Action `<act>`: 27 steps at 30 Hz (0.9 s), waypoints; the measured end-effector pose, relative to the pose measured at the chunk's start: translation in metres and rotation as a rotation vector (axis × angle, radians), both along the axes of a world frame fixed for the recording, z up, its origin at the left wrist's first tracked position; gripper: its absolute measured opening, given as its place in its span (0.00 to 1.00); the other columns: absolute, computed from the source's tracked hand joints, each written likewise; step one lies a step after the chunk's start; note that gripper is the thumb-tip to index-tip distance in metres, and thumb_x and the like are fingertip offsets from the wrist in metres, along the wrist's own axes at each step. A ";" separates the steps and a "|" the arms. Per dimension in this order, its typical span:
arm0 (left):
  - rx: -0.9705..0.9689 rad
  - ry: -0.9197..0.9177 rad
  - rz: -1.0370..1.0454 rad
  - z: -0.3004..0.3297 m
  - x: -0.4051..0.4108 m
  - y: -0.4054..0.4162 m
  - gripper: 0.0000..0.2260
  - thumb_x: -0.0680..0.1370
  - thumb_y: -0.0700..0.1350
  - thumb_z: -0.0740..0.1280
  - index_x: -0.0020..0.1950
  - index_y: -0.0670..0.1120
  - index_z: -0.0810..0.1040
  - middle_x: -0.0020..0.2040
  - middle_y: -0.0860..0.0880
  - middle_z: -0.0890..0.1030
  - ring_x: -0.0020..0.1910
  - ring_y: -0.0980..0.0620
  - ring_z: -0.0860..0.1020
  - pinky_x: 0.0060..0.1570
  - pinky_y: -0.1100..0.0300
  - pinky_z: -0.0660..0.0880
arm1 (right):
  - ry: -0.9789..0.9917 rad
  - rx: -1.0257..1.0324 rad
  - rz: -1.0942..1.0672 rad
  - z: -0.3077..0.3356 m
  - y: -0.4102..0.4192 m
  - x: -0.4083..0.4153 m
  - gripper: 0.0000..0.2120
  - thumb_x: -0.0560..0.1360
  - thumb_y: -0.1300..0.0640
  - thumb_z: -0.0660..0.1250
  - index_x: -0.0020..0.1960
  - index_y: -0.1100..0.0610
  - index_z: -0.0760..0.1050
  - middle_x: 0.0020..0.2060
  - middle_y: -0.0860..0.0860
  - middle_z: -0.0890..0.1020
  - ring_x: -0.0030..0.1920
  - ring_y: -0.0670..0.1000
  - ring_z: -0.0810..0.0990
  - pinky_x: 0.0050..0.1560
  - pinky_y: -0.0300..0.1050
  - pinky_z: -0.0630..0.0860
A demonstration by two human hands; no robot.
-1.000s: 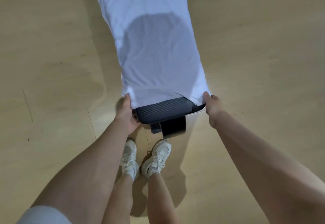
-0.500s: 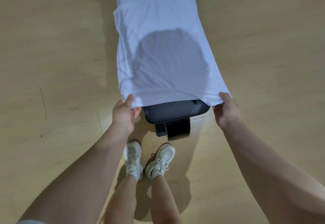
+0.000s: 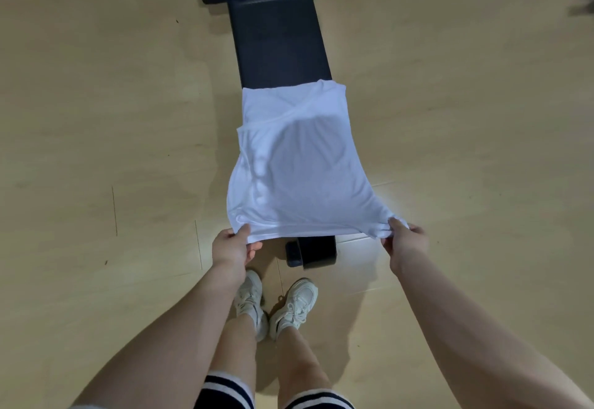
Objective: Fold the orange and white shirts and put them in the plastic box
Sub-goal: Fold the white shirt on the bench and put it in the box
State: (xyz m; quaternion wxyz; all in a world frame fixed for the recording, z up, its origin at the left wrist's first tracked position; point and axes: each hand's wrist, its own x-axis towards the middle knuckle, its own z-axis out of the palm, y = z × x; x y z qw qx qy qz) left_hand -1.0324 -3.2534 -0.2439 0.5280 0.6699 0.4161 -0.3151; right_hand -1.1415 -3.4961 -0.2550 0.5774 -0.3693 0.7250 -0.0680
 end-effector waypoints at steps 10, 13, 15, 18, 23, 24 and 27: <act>-0.057 -0.190 -0.210 0.019 0.079 -0.017 0.07 0.77 0.38 0.63 0.41 0.45 0.78 0.33 0.49 0.79 0.32 0.49 0.77 0.31 0.65 0.71 | -0.190 -0.098 0.190 0.015 -0.034 0.094 0.11 0.75 0.65 0.60 0.37 0.54 0.69 0.33 0.52 0.71 0.32 0.49 0.69 0.25 0.33 0.73; -0.133 -0.215 -0.385 0.018 0.115 -0.022 0.06 0.73 0.39 0.69 0.49 0.43 0.79 0.38 0.46 0.78 0.36 0.51 0.76 0.38 0.67 0.73 | -0.207 -0.105 0.208 0.014 -0.043 0.128 0.10 0.75 0.64 0.61 0.36 0.55 0.72 0.32 0.53 0.73 0.31 0.50 0.72 0.31 0.37 0.74; -0.129 -0.213 -0.580 0.012 0.141 -0.022 0.14 0.68 0.41 0.71 0.53 0.43 0.79 0.41 0.46 0.77 0.40 0.50 0.76 0.45 0.62 0.72 | -0.214 -0.089 0.202 0.012 -0.050 0.150 0.10 0.75 0.64 0.58 0.38 0.56 0.73 0.33 0.54 0.75 0.31 0.51 0.74 0.33 0.39 0.74; -0.071 -0.237 -0.706 -0.007 0.174 -0.022 0.10 0.67 0.41 0.71 0.47 0.45 0.79 0.40 0.47 0.79 0.41 0.50 0.75 0.43 0.60 0.71 | -0.235 -0.033 0.254 0.001 -0.062 0.178 0.11 0.73 0.69 0.53 0.44 0.59 0.73 0.33 0.54 0.76 0.31 0.50 0.76 0.35 0.40 0.75; 0.085 -0.284 -0.747 -0.055 0.219 -0.031 0.06 0.73 0.39 0.68 0.38 0.38 0.76 0.30 0.51 0.79 0.37 0.48 0.75 0.43 0.56 0.70 | -0.074 -0.135 0.636 -0.034 -0.083 0.216 0.08 0.70 0.69 0.64 0.40 0.58 0.75 0.32 0.53 0.76 0.33 0.51 0.73 0.37 0.43 0.72; 0.121 -0.285 -0.799 -0.065 0.226 -0.034 0.07 0.74 0.41 0.68 0.38 0.39 0.76 0.32 0.51 0.78 0.38 0.48 0.74 0.43 0.55 0.71 | -0.025 -0.159 0.699 -0.042 -0.086 0.222 0.08 0.70 0.68 0.64 0.37 0.56 0.74 0.30 0.52 0.75 0.33 0.51 0.72 0.36 0.43 0.70; 0.202 -0.348 -1.070 -0.088 0.234 -0.041 0.05 0.73 0.41 0.69 0.39 0.42 0.76 0.44 0.50 0.72 0.44 0.51 0.71 0.41 0.62 0.67 | 0.082 -0.253 0.746 -0.062 -0.091 0.230 0.09 0.68 0.61 0.65 0.31 0.52 0.72 0.32 0.52 0.74 0.35 0.51 0.71 0.38 0.44 0.68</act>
